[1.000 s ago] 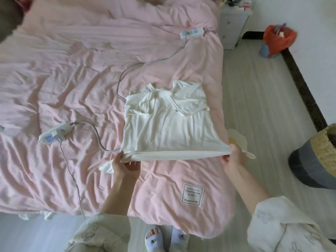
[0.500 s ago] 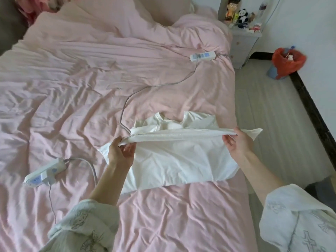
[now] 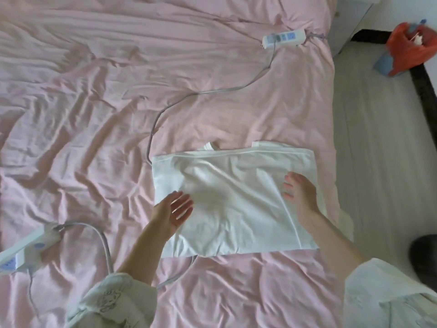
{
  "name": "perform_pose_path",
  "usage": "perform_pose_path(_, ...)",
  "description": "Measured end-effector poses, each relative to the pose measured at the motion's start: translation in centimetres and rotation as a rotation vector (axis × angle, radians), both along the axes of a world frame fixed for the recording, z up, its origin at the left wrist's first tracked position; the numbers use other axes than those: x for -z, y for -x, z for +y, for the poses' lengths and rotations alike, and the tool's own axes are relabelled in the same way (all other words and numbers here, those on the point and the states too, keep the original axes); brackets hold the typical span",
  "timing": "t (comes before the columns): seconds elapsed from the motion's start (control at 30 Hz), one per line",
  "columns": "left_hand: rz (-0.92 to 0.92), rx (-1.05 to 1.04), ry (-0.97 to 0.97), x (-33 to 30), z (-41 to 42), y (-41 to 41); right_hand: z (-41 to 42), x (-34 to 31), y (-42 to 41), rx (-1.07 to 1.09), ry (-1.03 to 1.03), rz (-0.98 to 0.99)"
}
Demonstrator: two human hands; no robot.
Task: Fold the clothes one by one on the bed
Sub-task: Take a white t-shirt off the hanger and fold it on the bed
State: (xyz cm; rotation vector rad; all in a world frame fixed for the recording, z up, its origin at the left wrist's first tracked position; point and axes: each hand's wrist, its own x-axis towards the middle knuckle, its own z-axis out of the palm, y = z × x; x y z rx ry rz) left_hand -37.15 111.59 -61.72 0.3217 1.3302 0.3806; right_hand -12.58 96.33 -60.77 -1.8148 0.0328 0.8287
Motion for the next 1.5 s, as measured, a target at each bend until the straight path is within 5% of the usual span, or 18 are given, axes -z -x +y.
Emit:
perform_pose_path(0.1, 0.159, 0.328, 0.254, 1.9, -4.5, 2.1, -1.6, 3.2, 4.4, -0.341, 0.251, -0.444)
perform_pose_path(0.17, 0.178, 0.546, 0.362, 2.4, -6.7, 2.9, -2.3, 5.0, 7.5, -0.586, 0.231, -0.778)
perform_pose_path(0.27, 0.192, 0.690, 0.399, 2.9, -8.0, 3.6, -2.8, 6.7, 10.7, -0.881, 0.279, -0.990)
perform_pose_path(0.57, 0.159, 0.026, 0.184, 3.0, -9.5, 2.7, -5.3, 7.1, 11.0, -1.146, 0.594, -1.092)
perform_pose_path(0.7, 0.102, -0.326, 0.093, 4.0, -9.8, 3.7, -6.3, 6.5, 10.1, -1.178, 0.682, -1.018)
perform_pose_path(0.8, -0.022, -0.364, 0.085, 3.6, -8.9, 4.8, -6.4, 5.8, 9.8, -1.192, 0.664, -0.945)
perform_pose_path(0.93, 0.185, -0.376, -0.276, 0.7, -8.5, 2.5, -5.8, 4.0, 8.5, -1.136, 0.520, -0.629)
perform_pose_path(1.03, 0.302, -0.141, -0.679, -2.9, -8.8, -2.5, -5.4, 1.4, 6.5, -0.788, 0.266, -0.242)
perform_pose_path(1.13, 0.269, 0.266, -1.076, -4.2, -10.6, -7.6, -5.7, -0.7, 3.6, -0.379, -0.043, 0.338)
perform_pose_path(1.2, 0.244, 0.553, -1.246, -4.3, -13.0, -10.5, -6.9, -1.5, 1.4, -0.159, -0.214, 0.535)
perform_pose_path(1.37, 0.072, 1.362, -1.261, -1.1, -18.5, -13.1, -10.0, -1.2, -1.7, -0.068, -0.263, 0.568)
perform_pose_path(1.5, 0.171, 1.249, -1.175, 0.1, -18.6, -12.2, -11.2, 0.7, -2.0, -0.174, 0.027, 0.389)
